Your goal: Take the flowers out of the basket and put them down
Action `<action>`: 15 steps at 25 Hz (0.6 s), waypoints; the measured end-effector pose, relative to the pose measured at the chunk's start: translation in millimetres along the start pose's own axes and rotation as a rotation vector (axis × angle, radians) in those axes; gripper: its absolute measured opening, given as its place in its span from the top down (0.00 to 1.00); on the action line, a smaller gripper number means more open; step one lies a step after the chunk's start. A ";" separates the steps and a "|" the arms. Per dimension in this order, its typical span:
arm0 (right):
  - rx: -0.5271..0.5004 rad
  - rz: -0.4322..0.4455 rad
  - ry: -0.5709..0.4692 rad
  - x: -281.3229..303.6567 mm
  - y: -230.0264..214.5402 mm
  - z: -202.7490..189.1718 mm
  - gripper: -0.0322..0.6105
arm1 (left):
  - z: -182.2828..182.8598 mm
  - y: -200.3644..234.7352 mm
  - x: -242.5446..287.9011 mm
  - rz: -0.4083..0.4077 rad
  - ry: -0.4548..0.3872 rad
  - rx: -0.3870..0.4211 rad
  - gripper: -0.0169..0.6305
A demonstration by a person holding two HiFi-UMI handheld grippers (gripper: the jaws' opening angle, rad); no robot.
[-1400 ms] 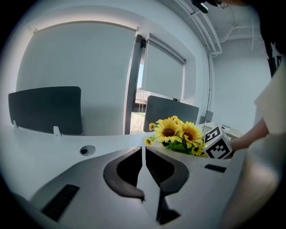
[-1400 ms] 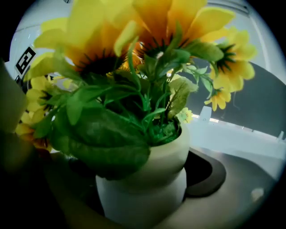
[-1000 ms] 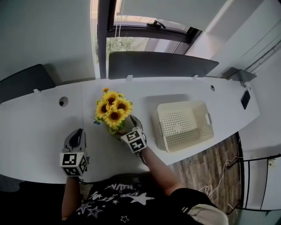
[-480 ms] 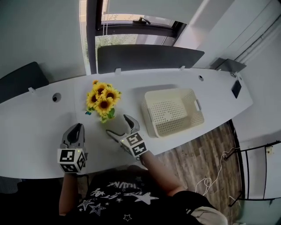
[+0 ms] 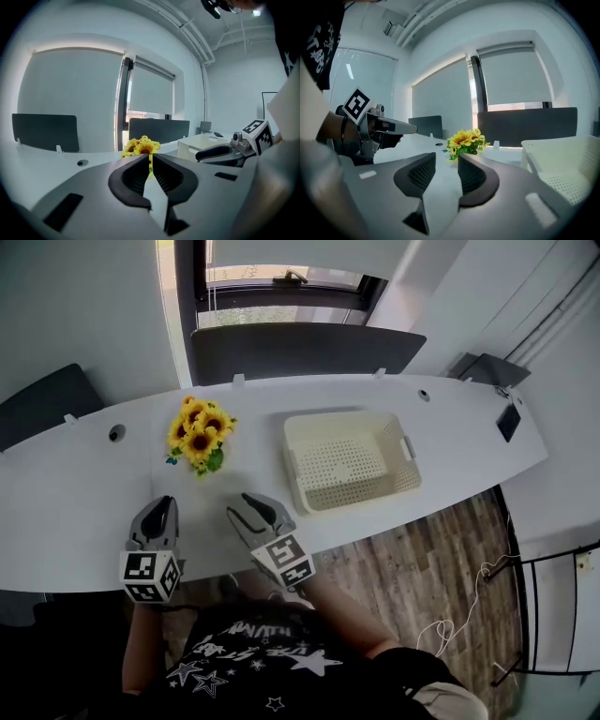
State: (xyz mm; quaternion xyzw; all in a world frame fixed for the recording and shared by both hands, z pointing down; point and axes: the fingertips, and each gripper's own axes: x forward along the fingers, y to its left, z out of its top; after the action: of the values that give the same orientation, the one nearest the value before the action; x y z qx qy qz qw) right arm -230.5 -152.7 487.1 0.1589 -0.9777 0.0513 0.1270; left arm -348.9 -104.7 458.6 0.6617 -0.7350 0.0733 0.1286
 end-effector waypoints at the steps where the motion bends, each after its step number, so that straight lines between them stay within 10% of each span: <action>1: -0.008 -0.011 -0.014 -8.5 -1.9 1.8 0.77 | -0.2 -5.1 -4.7 0.011 -0.003 -0.002 0.93; 5: 0.032 -0.066 -0.077 -42.1 -16.8 8.2 0.95 | -3.6 -31.4 -22.0 0.036 0.004 0.009 0.93; 15: 0.116 -0.019 -0.062 -108.1 -39.4 -32.1 0.95 | -11.6 -84.3 -53.7 0.133 0.014 0.029 0.93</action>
State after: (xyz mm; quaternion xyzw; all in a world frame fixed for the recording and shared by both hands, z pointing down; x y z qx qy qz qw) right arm -111.2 -153.2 491.8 0.1769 -0.9750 0.1017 0.0878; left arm -259.4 -59.8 449.1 0.6126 -0.7754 0.0972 0.1188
